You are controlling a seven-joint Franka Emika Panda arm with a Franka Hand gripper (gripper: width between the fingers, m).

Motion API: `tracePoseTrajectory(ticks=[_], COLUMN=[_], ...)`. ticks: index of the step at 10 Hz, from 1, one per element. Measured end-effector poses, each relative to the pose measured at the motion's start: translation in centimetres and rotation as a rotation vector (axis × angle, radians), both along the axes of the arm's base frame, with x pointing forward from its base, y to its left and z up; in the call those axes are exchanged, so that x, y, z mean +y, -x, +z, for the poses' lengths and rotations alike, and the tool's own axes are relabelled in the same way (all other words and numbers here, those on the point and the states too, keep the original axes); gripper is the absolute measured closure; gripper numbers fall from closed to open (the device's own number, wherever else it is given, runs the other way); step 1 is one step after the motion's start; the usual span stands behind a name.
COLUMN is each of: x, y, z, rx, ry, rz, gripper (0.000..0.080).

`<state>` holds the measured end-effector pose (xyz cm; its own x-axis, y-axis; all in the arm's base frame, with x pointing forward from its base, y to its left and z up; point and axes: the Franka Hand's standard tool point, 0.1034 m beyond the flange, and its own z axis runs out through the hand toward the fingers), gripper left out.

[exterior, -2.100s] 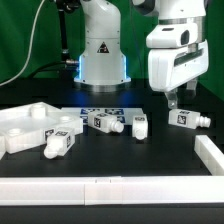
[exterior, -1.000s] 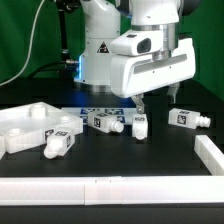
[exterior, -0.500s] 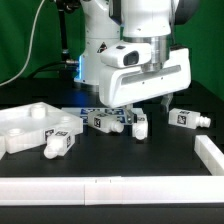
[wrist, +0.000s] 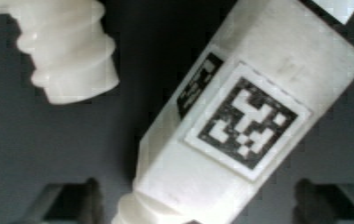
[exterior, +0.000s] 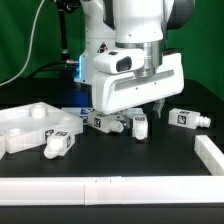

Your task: Assemble one leg

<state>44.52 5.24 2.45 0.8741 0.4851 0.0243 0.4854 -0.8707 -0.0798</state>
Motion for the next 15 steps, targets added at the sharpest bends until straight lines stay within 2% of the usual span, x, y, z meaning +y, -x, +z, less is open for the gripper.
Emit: tracePoseTrajectory(ticks=[1,2,3,4,5,6,12,13,14,15], x=[0.0,0.0,0.0,0.0,0.0,0.0,0.1,0.8,1.5,1.7], y=[0.0,0.0,-0.1,-0.1,-0.1,-0.1,-0.1,0.0,0.2,0.3], z=[0.0,0.0,0.1,0.1,0.1,0.1,0.2,0.9,1.9,2.1], rx=[0.000,-0.001,-0.002,-0.003,-0.004,-0.004,0.000,0.021,0.055,0.079], ry=[0.000,0.000,0.000,0.000,0.000,0.000,0.001,0.008,0.023,0.023], rz=[0.000,0.000,0.000,0.000,0.000,0.000,-0.022,-0.120,-0.249,-0.365], gripper=[0.0397,0.0397,0.0597,0.0724,0.0724,0.0783,0.0798,0.0715,0.0531,0.0531])
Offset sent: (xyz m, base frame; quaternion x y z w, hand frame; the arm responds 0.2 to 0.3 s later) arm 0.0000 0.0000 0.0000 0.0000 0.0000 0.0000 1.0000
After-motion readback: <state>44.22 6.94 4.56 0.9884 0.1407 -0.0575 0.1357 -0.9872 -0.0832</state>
